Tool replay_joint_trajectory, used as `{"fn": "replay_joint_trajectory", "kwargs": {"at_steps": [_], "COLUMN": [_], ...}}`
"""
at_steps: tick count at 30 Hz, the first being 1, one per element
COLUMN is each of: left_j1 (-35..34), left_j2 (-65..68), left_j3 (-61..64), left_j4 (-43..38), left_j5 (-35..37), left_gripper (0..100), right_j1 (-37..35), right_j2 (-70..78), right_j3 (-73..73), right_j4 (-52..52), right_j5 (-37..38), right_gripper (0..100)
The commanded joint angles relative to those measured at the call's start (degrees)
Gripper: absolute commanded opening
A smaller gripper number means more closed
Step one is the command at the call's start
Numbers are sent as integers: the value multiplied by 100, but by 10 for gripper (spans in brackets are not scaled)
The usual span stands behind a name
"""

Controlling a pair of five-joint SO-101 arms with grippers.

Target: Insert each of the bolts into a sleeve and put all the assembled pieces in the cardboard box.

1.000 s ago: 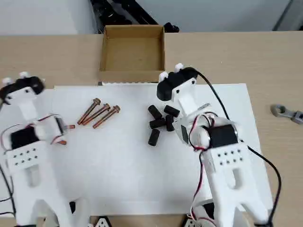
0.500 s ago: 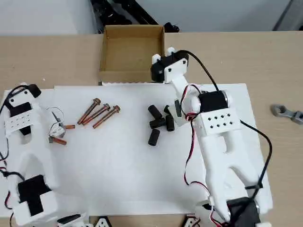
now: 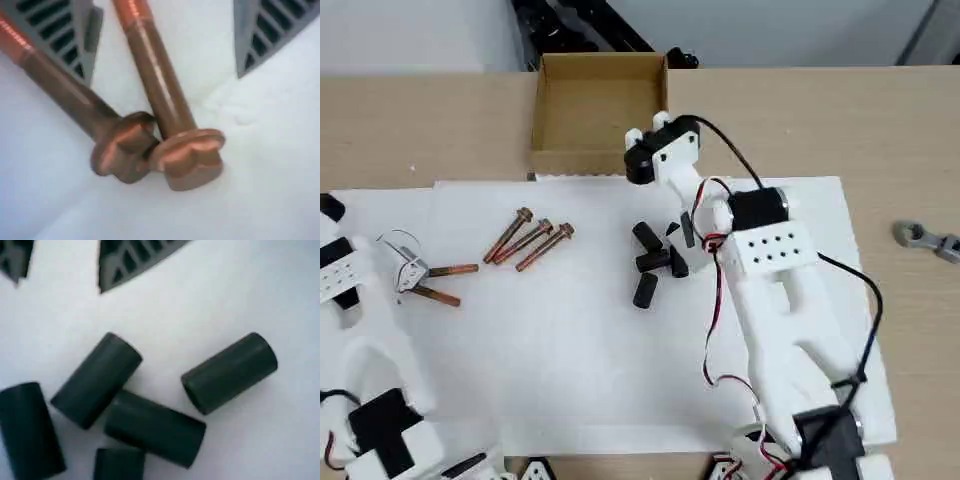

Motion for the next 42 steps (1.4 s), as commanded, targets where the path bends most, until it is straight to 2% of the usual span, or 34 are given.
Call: {"fn": "replay_joint_trajectory", "kwargs": {"at_steps": [1, 11, 28, 31, 34, 42], "left_j1": [-44, 123, 123, -26, -26, 0], "left_j2": [-176, 580, 607, 615, 615, 545], "left_j3": [-31, -66, 259, 418, 418, 444], "left_j4": [-246, -774, -818, -1037, -1037, -949], "left_j5": [114, 290, 404, 404, 378, 211], "left_gripper": [181, 181, 179, 120, 6, 6], "right_j1": [-22, -22, -101, -92, -101, -110], "right_j2": [110, 242, 189, 180, 180, 180], "right_j3": [-281, -290, -299, -299, -299, -299], "right_j4": [13, -22, -40, -48, -48, -40], "right_j5": [70, 79, 26, -202, -325, -334], "right_gripper": [90, 90, 90, 90, 90, 90]}}
